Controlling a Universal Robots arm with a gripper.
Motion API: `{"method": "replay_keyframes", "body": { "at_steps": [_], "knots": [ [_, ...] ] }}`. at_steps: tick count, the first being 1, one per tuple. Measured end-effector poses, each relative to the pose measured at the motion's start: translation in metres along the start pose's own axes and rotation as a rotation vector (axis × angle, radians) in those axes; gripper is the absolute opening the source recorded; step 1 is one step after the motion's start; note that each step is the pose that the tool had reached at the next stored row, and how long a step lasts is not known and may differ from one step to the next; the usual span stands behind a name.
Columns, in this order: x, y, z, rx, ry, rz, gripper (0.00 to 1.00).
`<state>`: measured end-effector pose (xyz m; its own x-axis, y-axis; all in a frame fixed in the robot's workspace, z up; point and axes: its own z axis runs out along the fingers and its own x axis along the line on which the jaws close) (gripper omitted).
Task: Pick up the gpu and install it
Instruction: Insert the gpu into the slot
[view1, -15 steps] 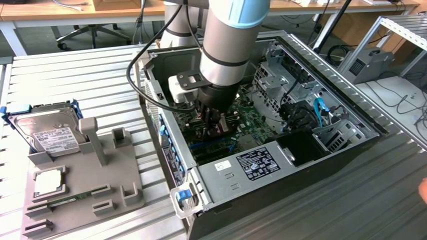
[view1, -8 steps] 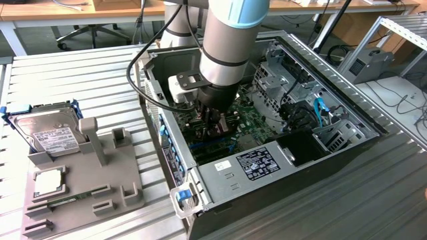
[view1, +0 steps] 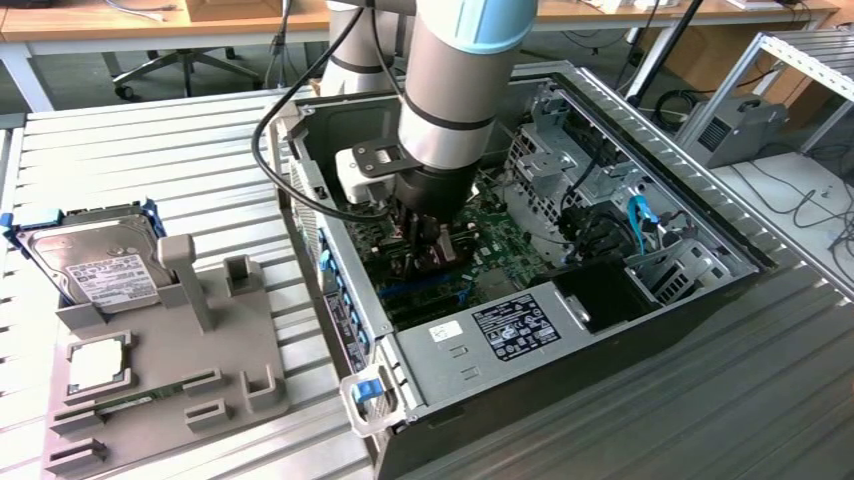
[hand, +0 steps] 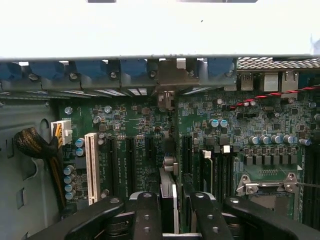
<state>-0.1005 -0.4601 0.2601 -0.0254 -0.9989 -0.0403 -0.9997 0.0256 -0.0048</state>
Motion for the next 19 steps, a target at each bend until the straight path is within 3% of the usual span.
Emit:
{"method": "replay_keyframes", "body": {
  "at_steps": [19],
  "knots": [
    [-0.0029,0.0001,0.0052,0.0007,0.0005,0.024,0.28]
  ]
}}
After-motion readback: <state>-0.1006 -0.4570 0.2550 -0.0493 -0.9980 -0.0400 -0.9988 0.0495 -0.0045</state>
